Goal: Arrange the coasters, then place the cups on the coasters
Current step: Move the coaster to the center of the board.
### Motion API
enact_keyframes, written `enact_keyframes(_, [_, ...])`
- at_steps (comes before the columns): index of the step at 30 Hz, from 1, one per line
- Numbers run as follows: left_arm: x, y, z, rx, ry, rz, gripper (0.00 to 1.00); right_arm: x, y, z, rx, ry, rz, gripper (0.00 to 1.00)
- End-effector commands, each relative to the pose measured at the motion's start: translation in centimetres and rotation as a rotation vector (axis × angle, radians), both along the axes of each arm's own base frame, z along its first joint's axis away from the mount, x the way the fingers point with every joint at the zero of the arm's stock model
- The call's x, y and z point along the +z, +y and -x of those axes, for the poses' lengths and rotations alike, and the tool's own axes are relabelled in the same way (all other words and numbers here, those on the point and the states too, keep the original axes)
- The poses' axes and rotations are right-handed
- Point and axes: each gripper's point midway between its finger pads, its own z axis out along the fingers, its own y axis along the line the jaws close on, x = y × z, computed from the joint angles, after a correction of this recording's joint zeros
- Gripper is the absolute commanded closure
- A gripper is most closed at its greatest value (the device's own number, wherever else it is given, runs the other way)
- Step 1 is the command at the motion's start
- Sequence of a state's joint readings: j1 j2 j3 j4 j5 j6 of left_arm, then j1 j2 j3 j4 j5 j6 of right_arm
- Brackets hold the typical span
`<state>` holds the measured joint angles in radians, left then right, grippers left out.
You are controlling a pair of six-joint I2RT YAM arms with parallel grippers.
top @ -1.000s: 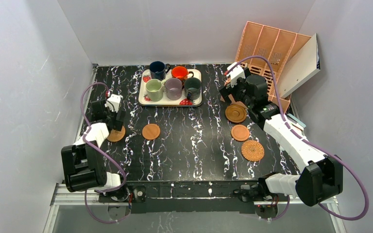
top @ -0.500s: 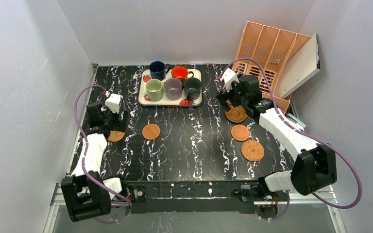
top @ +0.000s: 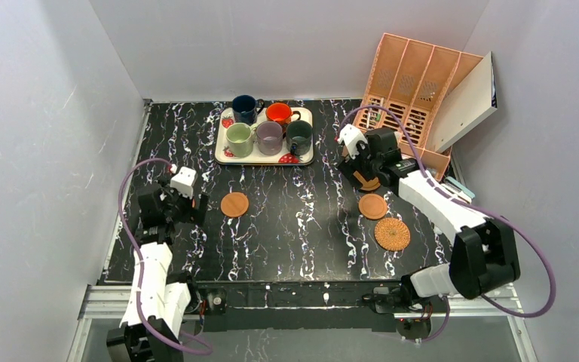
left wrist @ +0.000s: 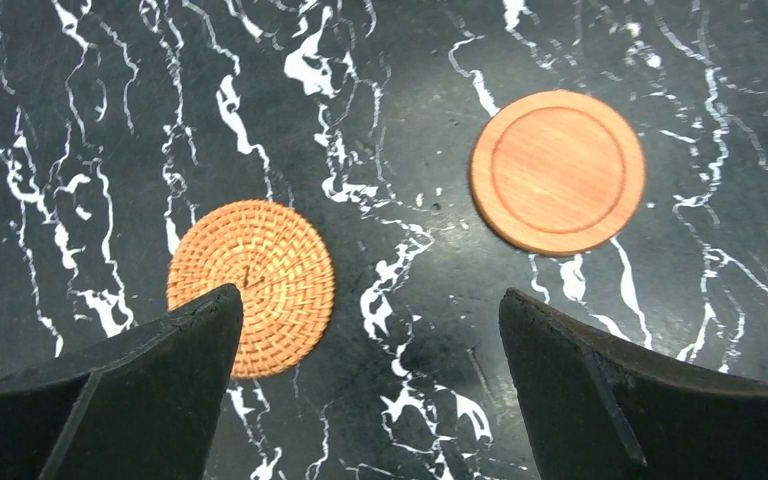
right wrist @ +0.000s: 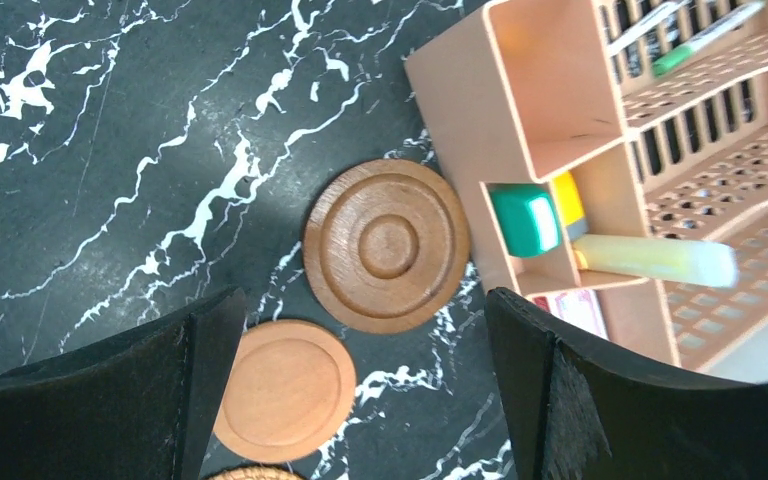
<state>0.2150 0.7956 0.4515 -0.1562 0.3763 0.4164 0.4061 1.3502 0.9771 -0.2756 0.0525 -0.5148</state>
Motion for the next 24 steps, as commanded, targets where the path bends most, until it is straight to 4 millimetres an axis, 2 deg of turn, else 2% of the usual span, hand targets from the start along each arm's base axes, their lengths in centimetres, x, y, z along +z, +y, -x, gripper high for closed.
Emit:
enact_keyframes(1, [0.9, -1.9, 0.3, -0.069, -0.07, 0.073, 0.02, -2.5, 1.3, -0.8, -0.021, 0.072, -0.057, 0.01])
enact_keyframes(6, [1.3, -2.6, 0.8, -0.096, -0.132, 0.084, 0.02, -4.7, 3.4, -1.0, -0.015, 0.159, -0.152, 0.01])
enact_keyframes(13, [1.1, -3.0, 0.9, -0.103, -0.163, 0.098, 0.02, -5.2, 4.7, -1.3, -0.032, 0.21, -0.261, 0.01])
enact_keyframes(20, [0.1, -2.7, 0.5, -0.092, -0.133, 0.103, 0.02, -7.1, 3.6, -2.0, -0.078, 0.253, -0.277, 0.01])
enact_keyframes(24, [-0.3, -2.7, 0.6, -0.09, -0.128, 0.099, 0.02, -7.4, 2.5, -2.6, -0.109, 0.246, -0.284, 0.01])
